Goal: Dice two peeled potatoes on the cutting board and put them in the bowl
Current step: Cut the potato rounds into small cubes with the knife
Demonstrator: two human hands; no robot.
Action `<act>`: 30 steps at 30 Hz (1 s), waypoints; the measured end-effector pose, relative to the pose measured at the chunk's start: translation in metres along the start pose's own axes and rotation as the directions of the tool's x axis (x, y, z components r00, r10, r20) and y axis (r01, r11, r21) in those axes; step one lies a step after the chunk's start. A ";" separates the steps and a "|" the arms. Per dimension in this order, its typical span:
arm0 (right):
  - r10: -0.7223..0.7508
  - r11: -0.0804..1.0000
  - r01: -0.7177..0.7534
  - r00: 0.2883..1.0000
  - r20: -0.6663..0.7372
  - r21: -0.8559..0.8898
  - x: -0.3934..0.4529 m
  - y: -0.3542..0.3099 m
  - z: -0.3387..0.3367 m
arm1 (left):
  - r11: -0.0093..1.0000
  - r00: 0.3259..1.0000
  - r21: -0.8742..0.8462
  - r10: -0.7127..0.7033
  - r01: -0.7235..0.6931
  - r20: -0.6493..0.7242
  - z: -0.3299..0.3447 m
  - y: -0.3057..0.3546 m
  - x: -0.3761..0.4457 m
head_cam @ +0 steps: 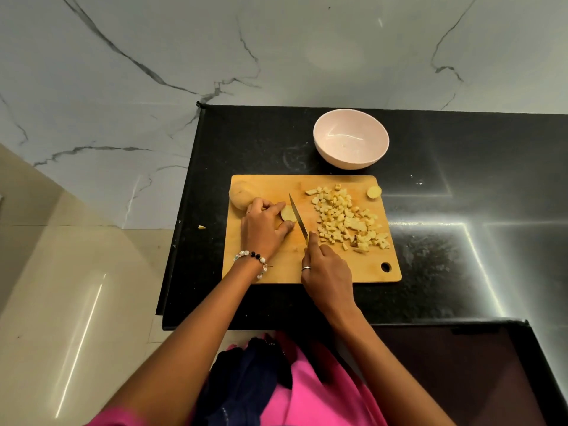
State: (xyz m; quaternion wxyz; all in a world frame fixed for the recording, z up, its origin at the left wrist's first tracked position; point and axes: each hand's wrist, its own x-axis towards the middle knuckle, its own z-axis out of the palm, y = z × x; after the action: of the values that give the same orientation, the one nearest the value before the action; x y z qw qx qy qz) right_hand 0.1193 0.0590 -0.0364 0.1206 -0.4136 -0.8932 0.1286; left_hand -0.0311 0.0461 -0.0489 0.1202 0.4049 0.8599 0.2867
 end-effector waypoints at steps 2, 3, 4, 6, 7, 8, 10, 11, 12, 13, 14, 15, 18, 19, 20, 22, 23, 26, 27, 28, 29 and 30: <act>-0.011 1.000 0.011 1.000 0.012 -0.024 0.000 -0.001 -0.001 | 1.000 0.999 -0.017 -0.015 0.015 -0.028 0.003 0.000 -0.001; -0.010 0.999 0.011 1.000 0.027 -0.039 0.000 -0.001 0.001 | 0.999 0.999 -0.023 -0.026 0.025 -0.039 0.004 0.001 -0.002; -0.013 0.998 0.015 0.999 0.032 -0.067 0.001 0.001 0.003 | 0.999 0.998 -0.028 -0.036 0.034 -0.048 0.006 0.001 -0.002; -0.020 0.991 0.029 0.998 0.063 -0.133 0.004 0.000 0.002 | 0.998 0.997 -0.033 -0.048 0.046 -0.059 0.007 0.001 -0.003; -0.021 0.990 0.033 0.996 0.089 -0.138 0.006 -0.003 0.001 | 0.998 0.997 -0.034 -0.049 0.047 -0.061 0.007 0.001 -0.003; -0.024 0.991 0.037 0.994 0.103 -0.131 0.009 -0.005 0.001 | 0.998 0.997 -0.034 -0.052 0.049 -0.064 0.008 0.001 -0.003; -0.029 0.989 0.047 0.992 0.127 -0.143 0.015 -0.006 0.007 | 0.998 0.996 -0.030 -0.062 0.060 -0.070 0.009 0.002 -0.003; -0.023 0.989 0.040 0.992 0.120 -0.140 0.015 -0.007 0.007 | 0.997 0.995 -0.032 -0.069 0.067 -0.072 0.009 0.002 -0.004; -0.017 0.985 0.038 0.992 0.127 -0.168 0.011 -0.009 0.002 | 0.997 0.994 -0.036 -0.071 0.068 -0.077 0.010 0.002 -0.004; -0.018 0.978 0.048 0.989 0.147 -0.205 0.007 -0.010 0.001 | 0.997 0.994 -0.036 -0.068 0.065 -0.085 0.010 0.003 -0.005; -0.026 0.973 0.055 0.991 0.130 -0.225 0.002 -0.008 0.003 | 0.998 0.994 -0.034 -0.064 0.061 -0.091 0.011 0.003 -0.005; -0.037 0.973 0.062 0.993 0.115 -0.224 -0.004 -0.006 0.004 | 0.998 0.993 -0.033 -0.063 0.060 -0.096 0.010 0.002 -0.005; -0.050 0.984 0.065 0.995 0.091 -0.169 -0.010 0.000 0.002 | 0.997 0.994 -0.042 -0.064 0.061 -0.092 0.011 0.001 -0.005; -0.036 0.988 0.048 0.996 0.081 -0.144 -0.009 0.001 0.000 | 0.997 0.994 -0.043 -0.062 0.059 -0.088 0.011 0.001 -0.005; -0.022 0.993 0.031 0.997 0.073 -0.118 -0.007 0.001 0.000 | 0.997 0.995 -0.044 -0.060 0.057 -0.084 0.011 0.001 -0.005; -0.010 0.997 0.016 0.996 0.084 -0.071 -0.005 0.001 -0.003 | 0.998 0.995 -0.045 -0.056 0.052 -0.079 0.011 0.000 -0.005; -0.006 0.999 0.010 0.997 0.082 -0.048 -0.004 0.001 -0.003 | 0.998 0.996 -0.044 -0.055 0.052 -0.077 0.011 0.000 -0.005; -0.036 0.999 0.037 0.997 0.073 -0.004 0.002 0.004 -0.002 | 0.998 0.996 -0.044 -0.051 0.048 -0.068 0.011 0.000 -0.006; -0.046 0.999 0.046 0.997 0.062 0.009 0.002 0.005 -0.002 | 0.998 0.997 -0.046 -0.049 0.046 -0.067 0.010 0.000 -0.006; -0.052 0.999 0.051 0.997 0.054 0.013 0.003 0.004 -0.003 | 0.998 0.996 -0.049 -0.050 0.047 -0.067 0.010 -0.001 -0.006; -0.053 0.999 0.052 0.997 0.050 0.015 0.003 0.004 -0.003 | 0.998 0.996 -0.050 -0.052 0.049 -0.068 0.010 0.000 -0.006; -0.055 0.998 0.055 0.997 0.056 0.011 0.003 0.003 -0.003 | 0.997 0.996 -0.051 -0.053 0.049 -0.069 0.010 0.000 -0.006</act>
State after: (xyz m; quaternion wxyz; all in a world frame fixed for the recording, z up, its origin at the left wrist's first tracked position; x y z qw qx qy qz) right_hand 0.1210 0.0637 -0.0344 0.1009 -0.3844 -0.9067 0.1411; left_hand -0.0236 0.0456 -0.0572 0.1071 0.3693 0.8663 0.3188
